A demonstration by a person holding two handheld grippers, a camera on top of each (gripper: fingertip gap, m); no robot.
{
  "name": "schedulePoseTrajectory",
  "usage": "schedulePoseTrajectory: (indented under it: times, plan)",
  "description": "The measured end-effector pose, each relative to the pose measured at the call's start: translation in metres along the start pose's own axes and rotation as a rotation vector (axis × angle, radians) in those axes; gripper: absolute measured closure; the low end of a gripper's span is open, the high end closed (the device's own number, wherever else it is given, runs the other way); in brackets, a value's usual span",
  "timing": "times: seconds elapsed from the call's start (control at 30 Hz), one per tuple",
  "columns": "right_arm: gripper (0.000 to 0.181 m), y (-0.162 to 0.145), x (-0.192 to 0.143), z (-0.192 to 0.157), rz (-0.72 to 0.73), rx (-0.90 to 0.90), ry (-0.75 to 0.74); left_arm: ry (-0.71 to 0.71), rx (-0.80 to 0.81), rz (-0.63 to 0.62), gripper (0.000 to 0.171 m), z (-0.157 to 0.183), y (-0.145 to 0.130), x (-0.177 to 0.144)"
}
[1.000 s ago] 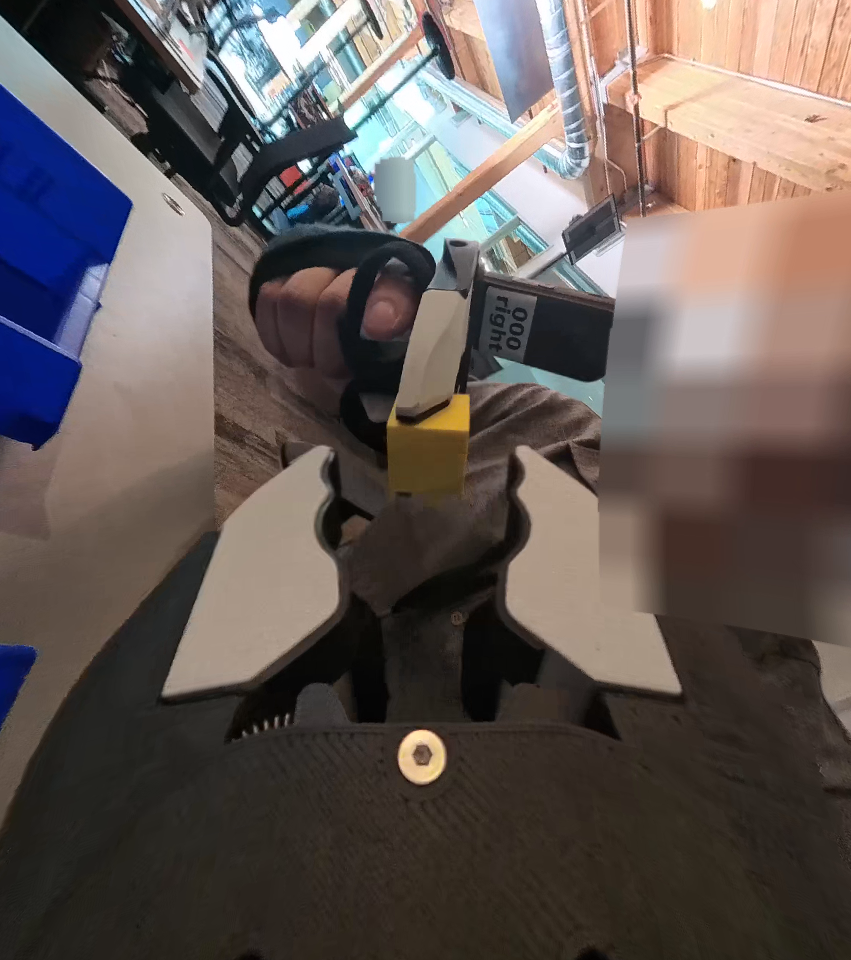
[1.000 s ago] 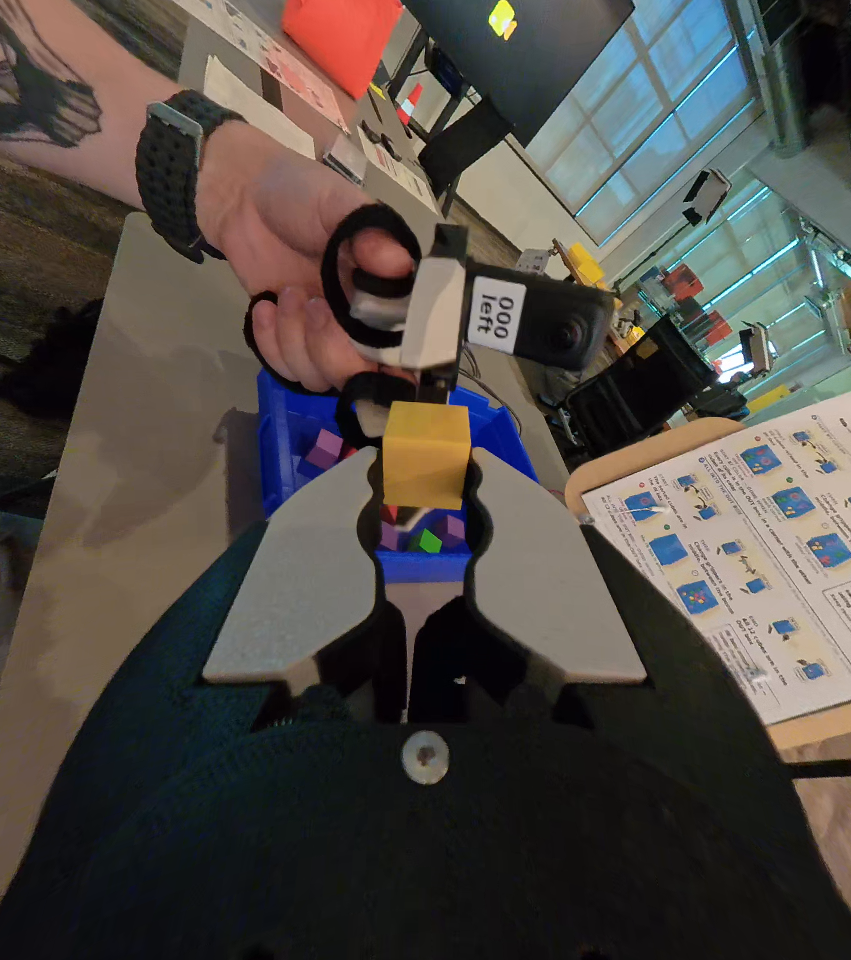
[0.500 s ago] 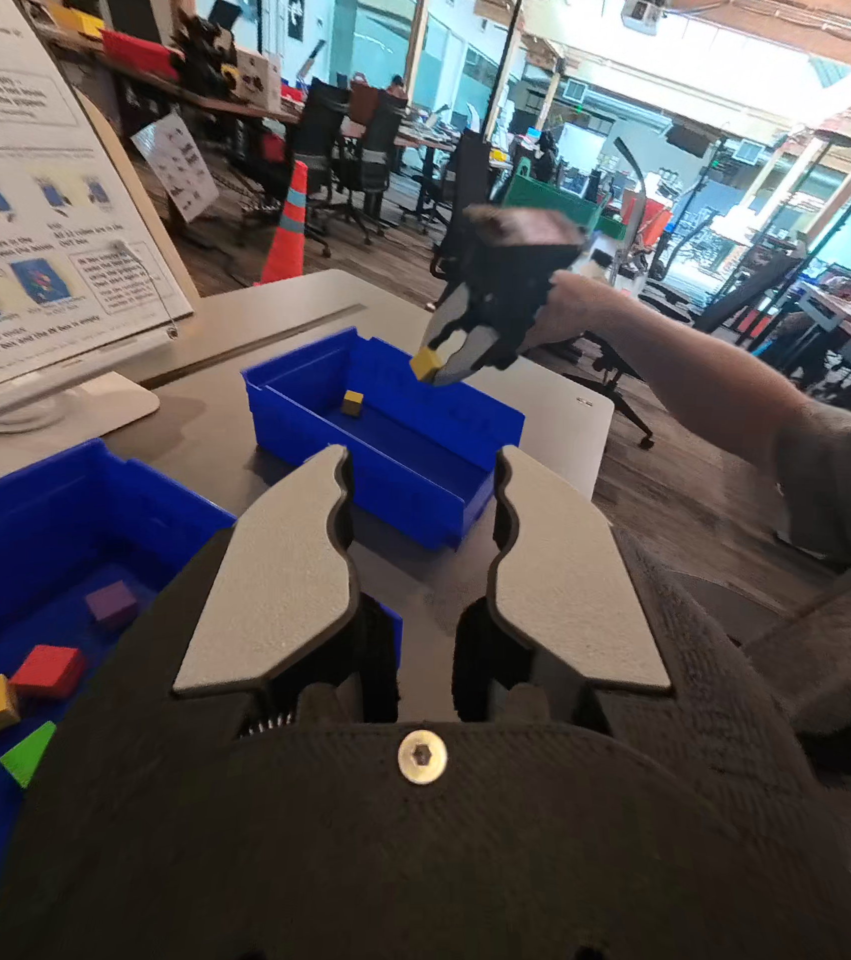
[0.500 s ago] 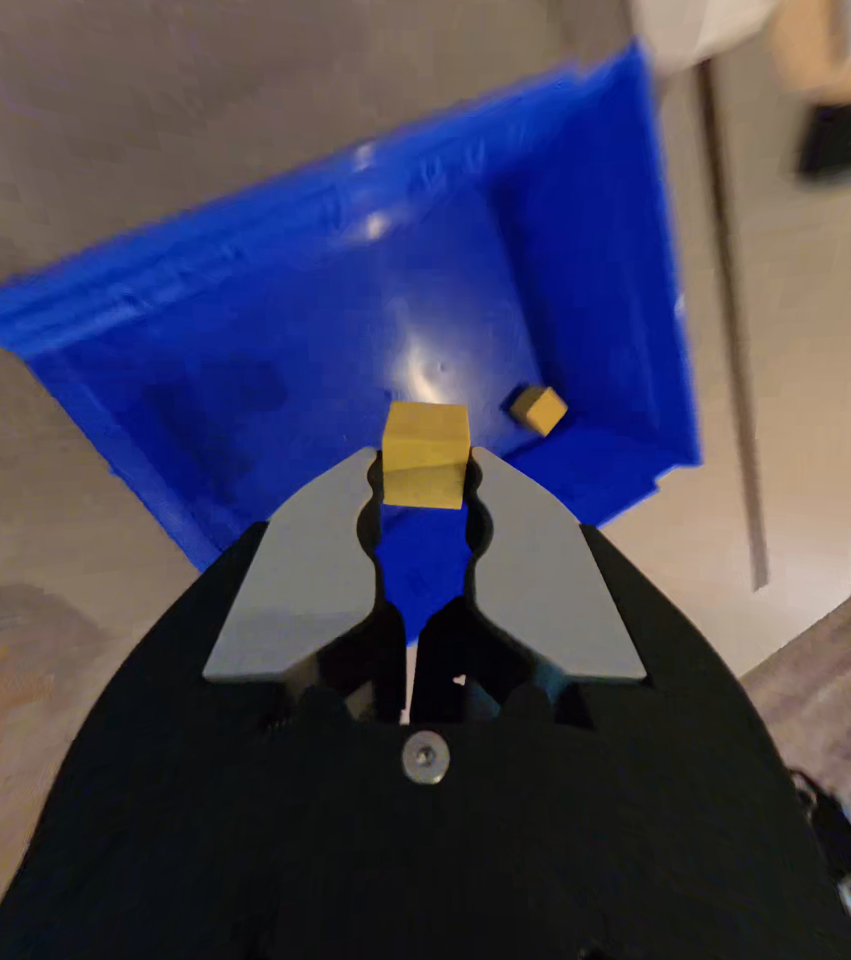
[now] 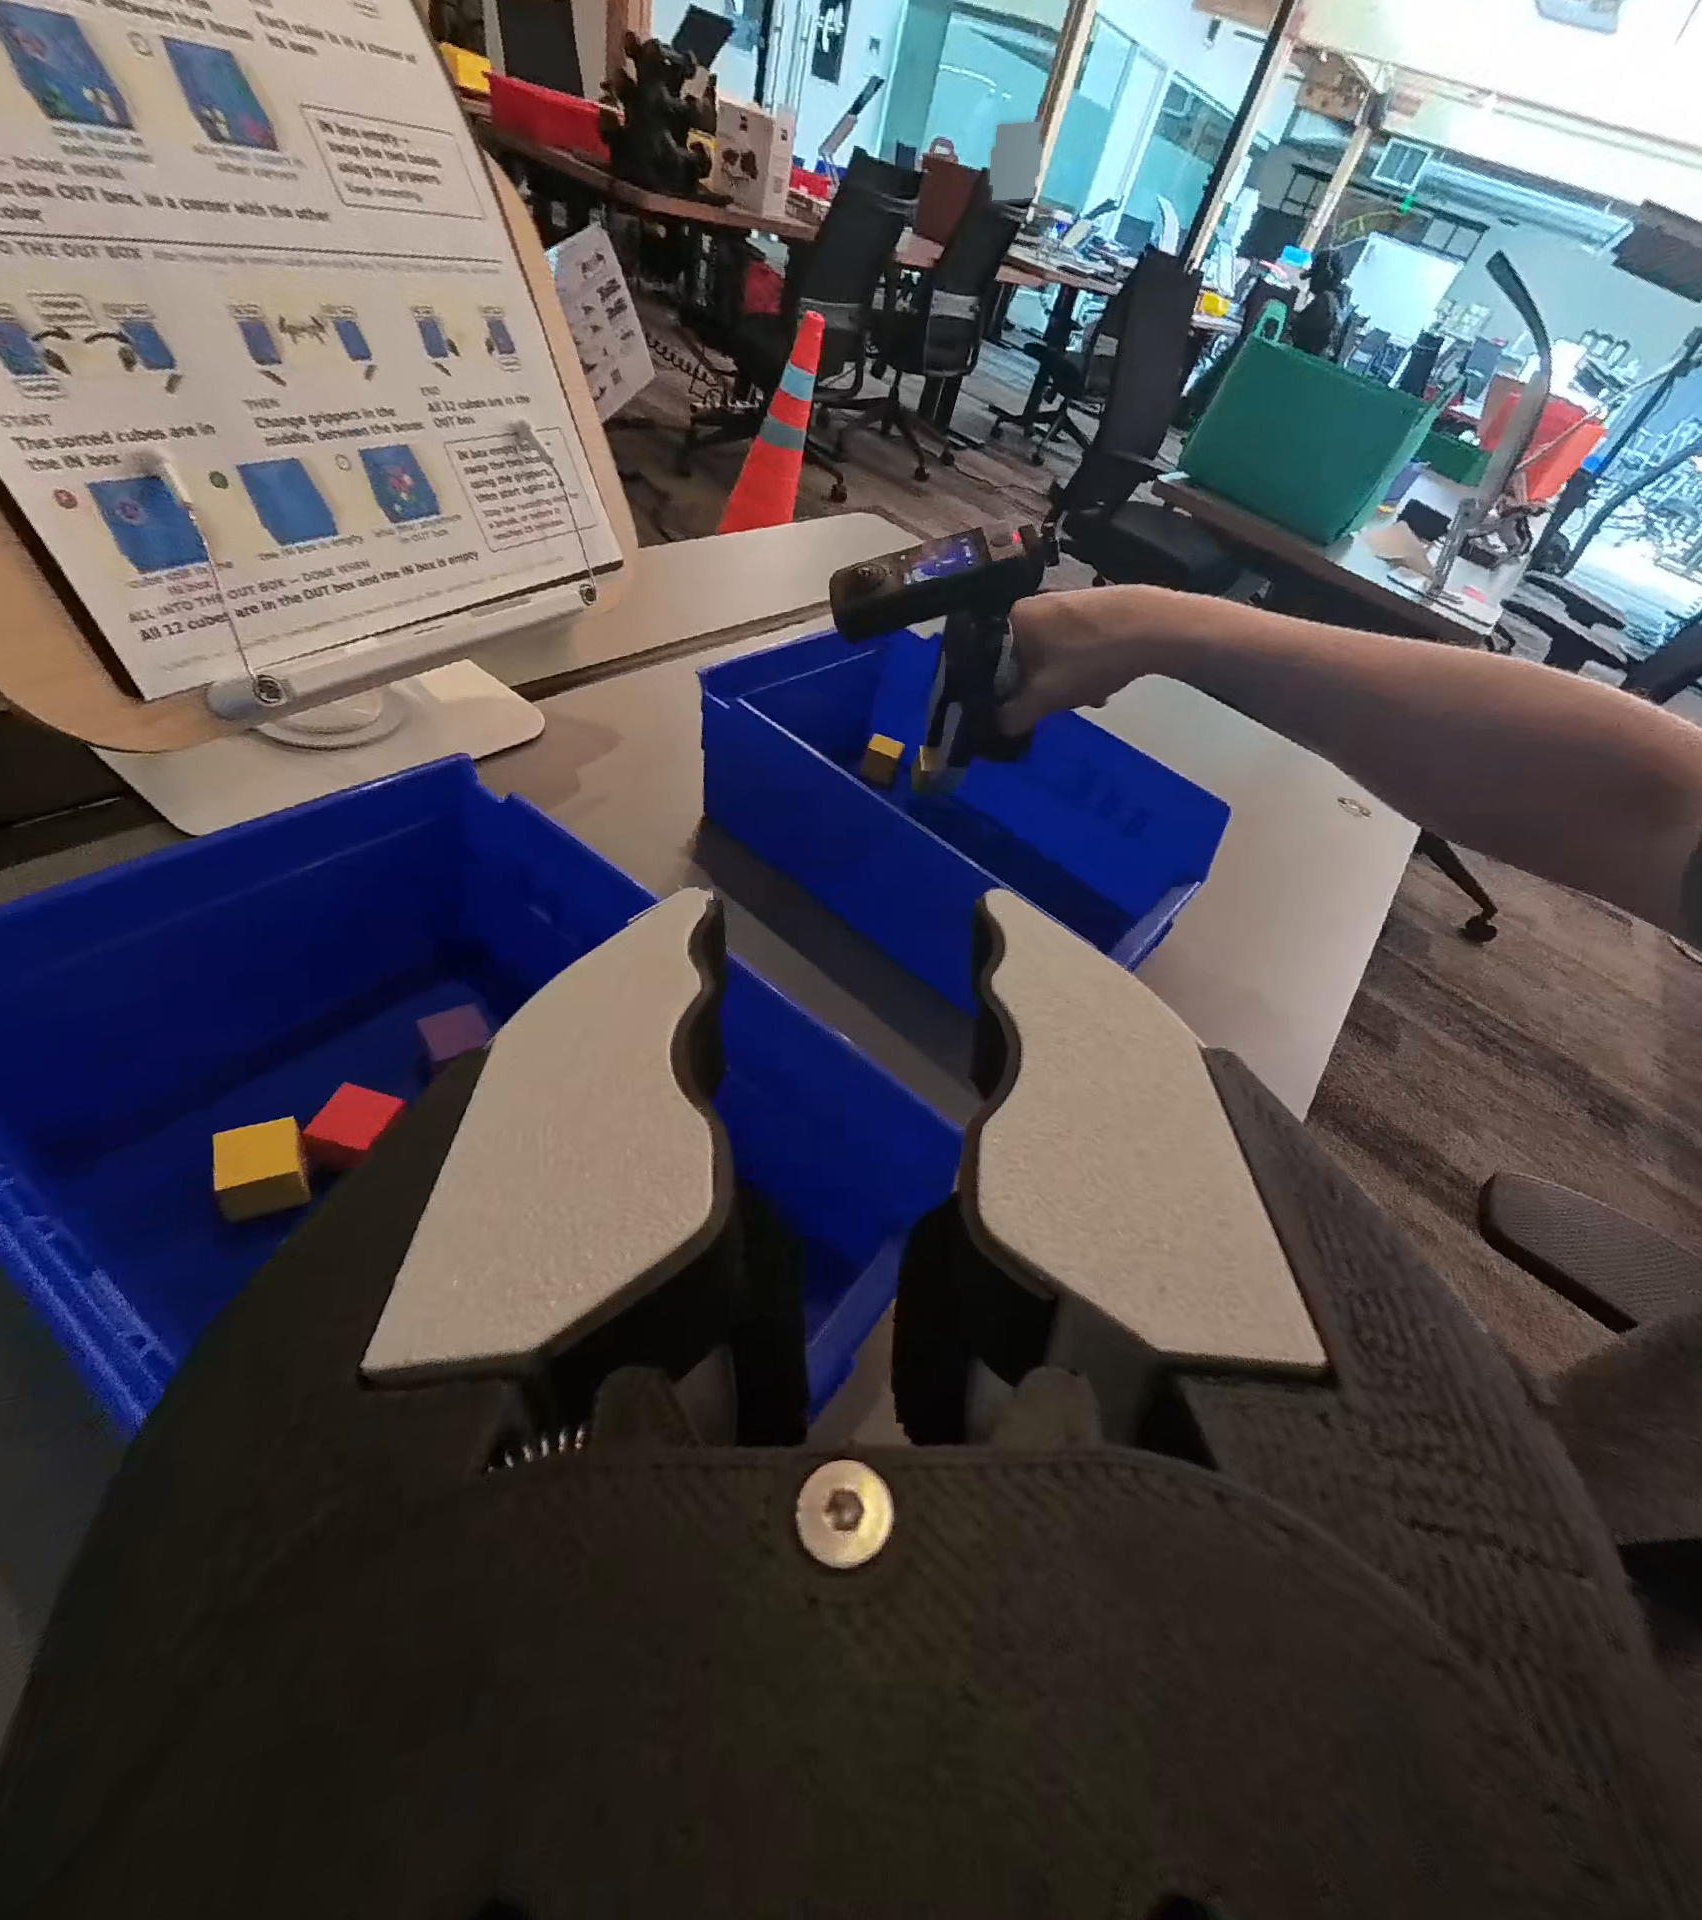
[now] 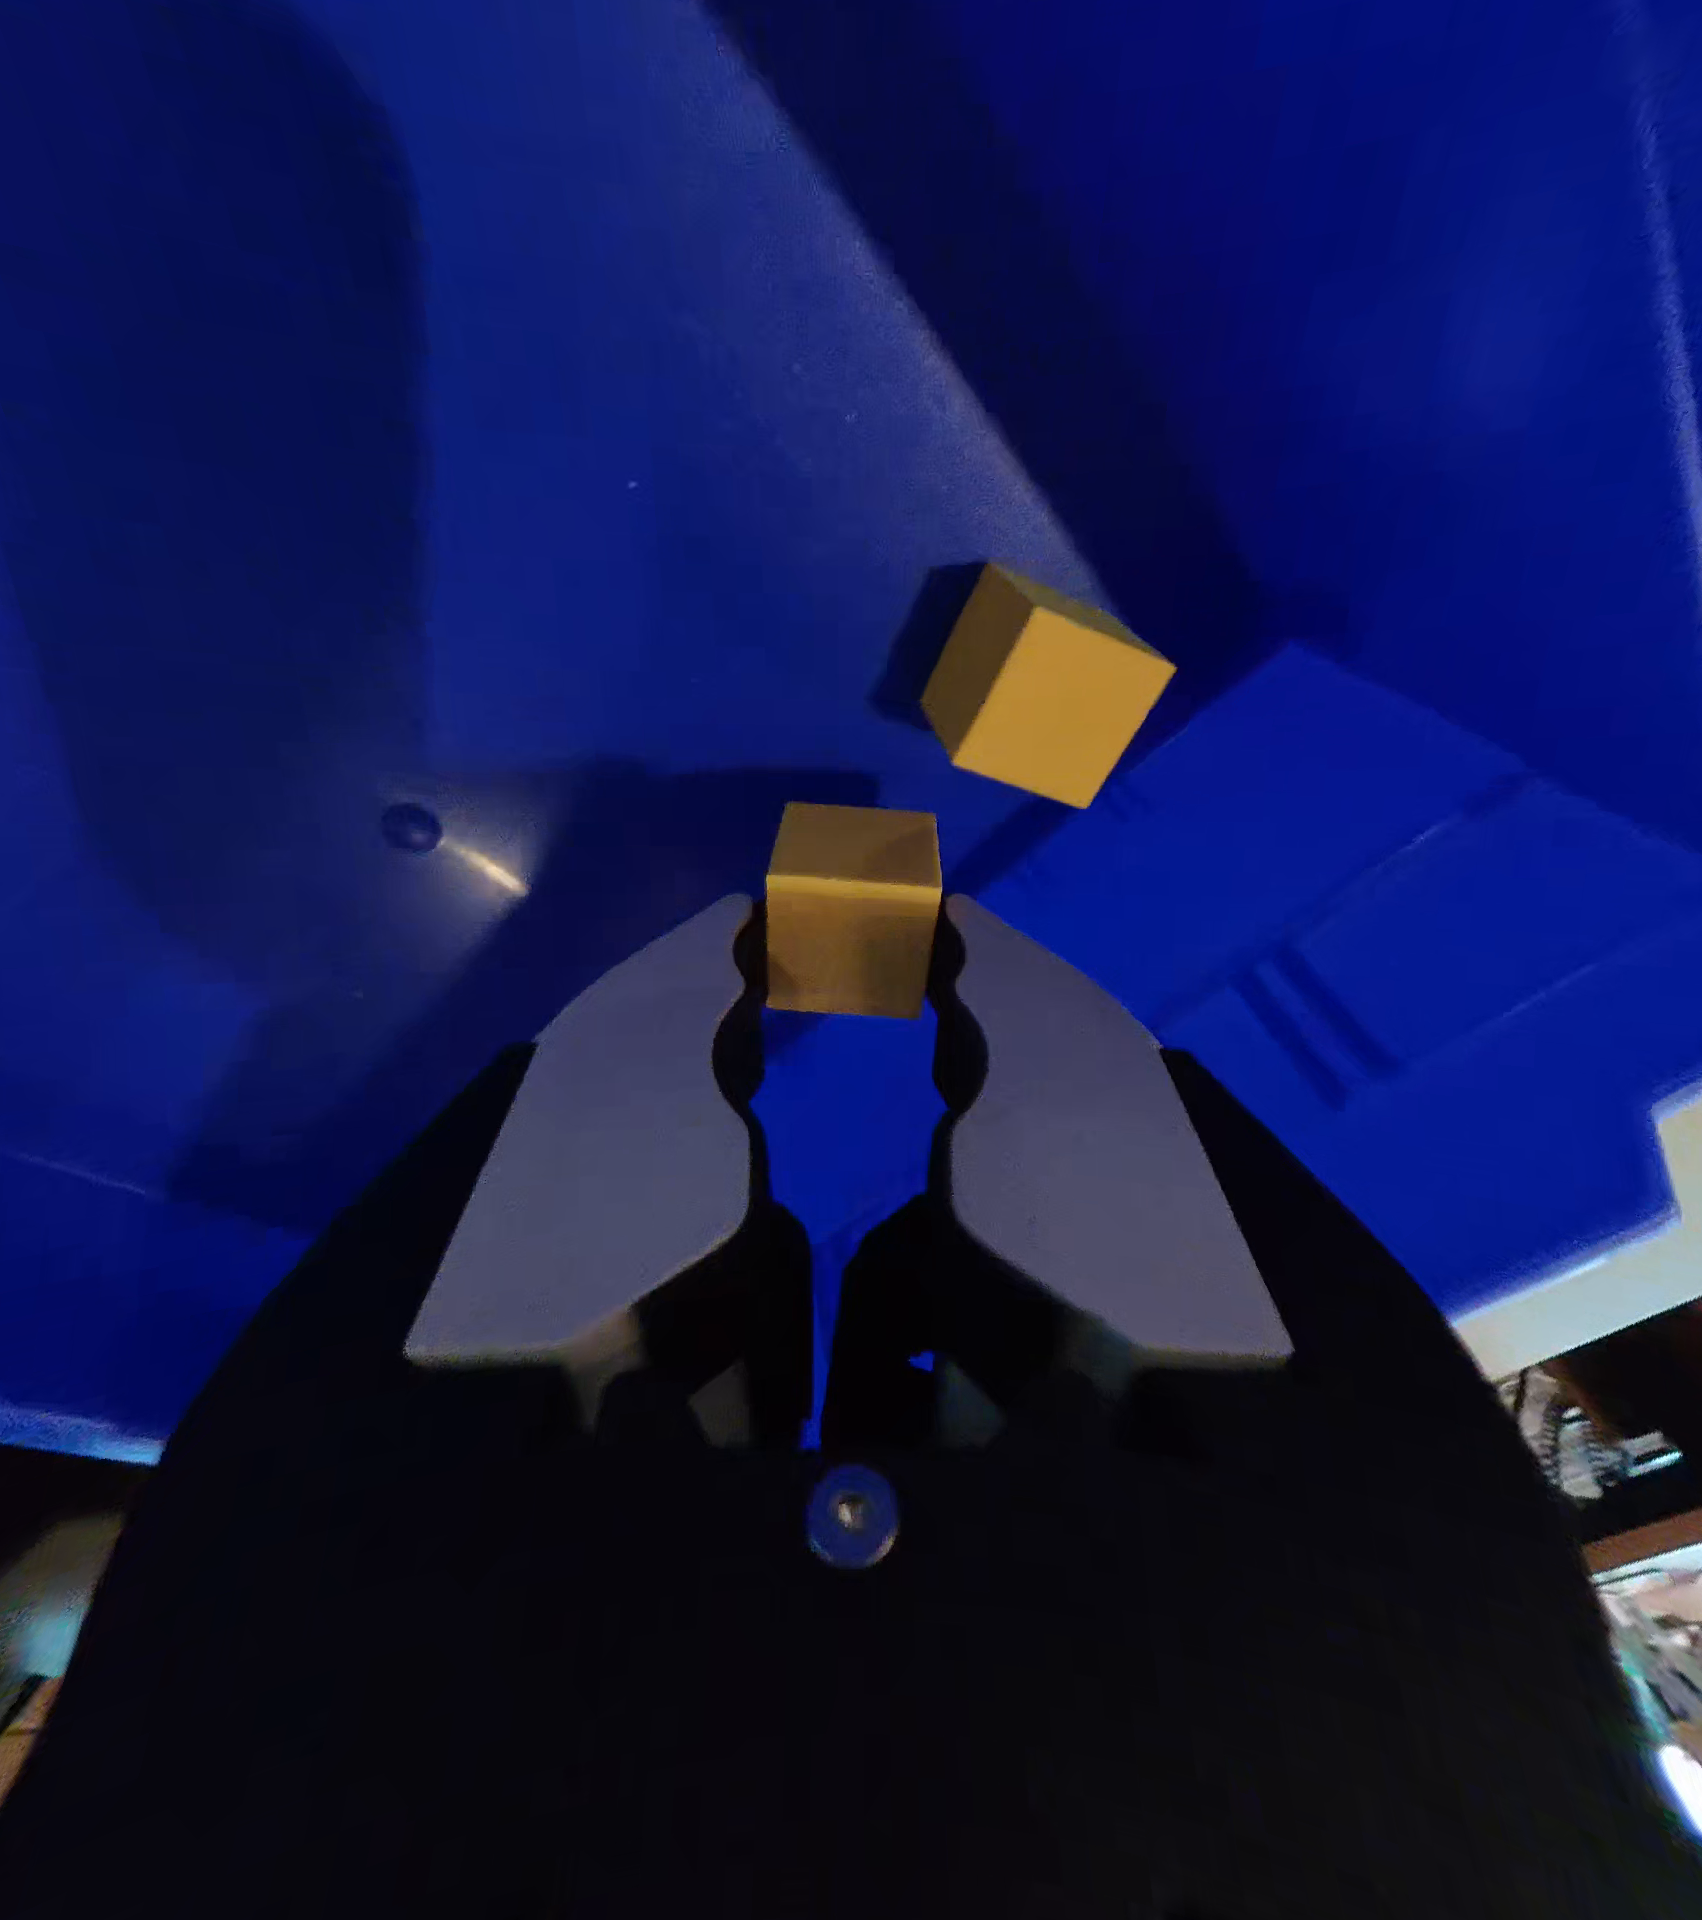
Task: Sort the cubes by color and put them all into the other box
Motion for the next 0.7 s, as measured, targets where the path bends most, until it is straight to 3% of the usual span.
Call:
schedulePoseTrajectory:
  times: [0.17, 0.27, 0.4, 0.5, 0.57, 0.63, 0.7]
  plan:
    - [0.151, 0.007, 0.004, 0.009, 0.012, 0.043, -0.032, 0.014, 0.003, 0.006, 0.126, -0.002, 0.001, -0.001]
    - [0.136, 0.008, 0.001, 0.01, 0.002, 0.049, -0.077, 0.05, 0.02, -0.004, 0.126, -0.002, -0.001, 0.001]
    - [0.132, 0.004, -0.008, 0.011, 0.028, 0.062, -0.085, 0.087, 0.03, -0.019, 0.126, -0.003, -0.002, 0.004]
    - [0.135, 0.0, -0.032, 0.003, 0.147, 0.074, -0.096, 0.143, 0.064, -0.028, 0.126, -0.008, -0.003, 0.008]
    - [0.136, -0.003, -0.056, -0.013, 0.275, 0.053, -0.116, 0.285, 0.119, -0.052, 0.127, -0.024, -0.002, 0.011]
    - [0.137, -0.008, -0.077, -0.036, 0.404, 0.019, -0.136, 0.422, 0.231, -0.167, 0.137, -0.045, -0.001, 0.018]
    - [0.138, -0.015, -0.092, -0.061, 0.492, -0.022, -0.168, 0.473, 0.297, -0.361, 0.138, -0.068, -0.001, 0.031]
Point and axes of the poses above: each gripper's, where its closed fingertips meet, x out along the fingers, y out of its top, z = x × y across the jaws, the point moved 7 cm from there along -x, back along the fingers, and after that the axes turned 7 degrees about -x, right-handed, at the moved point
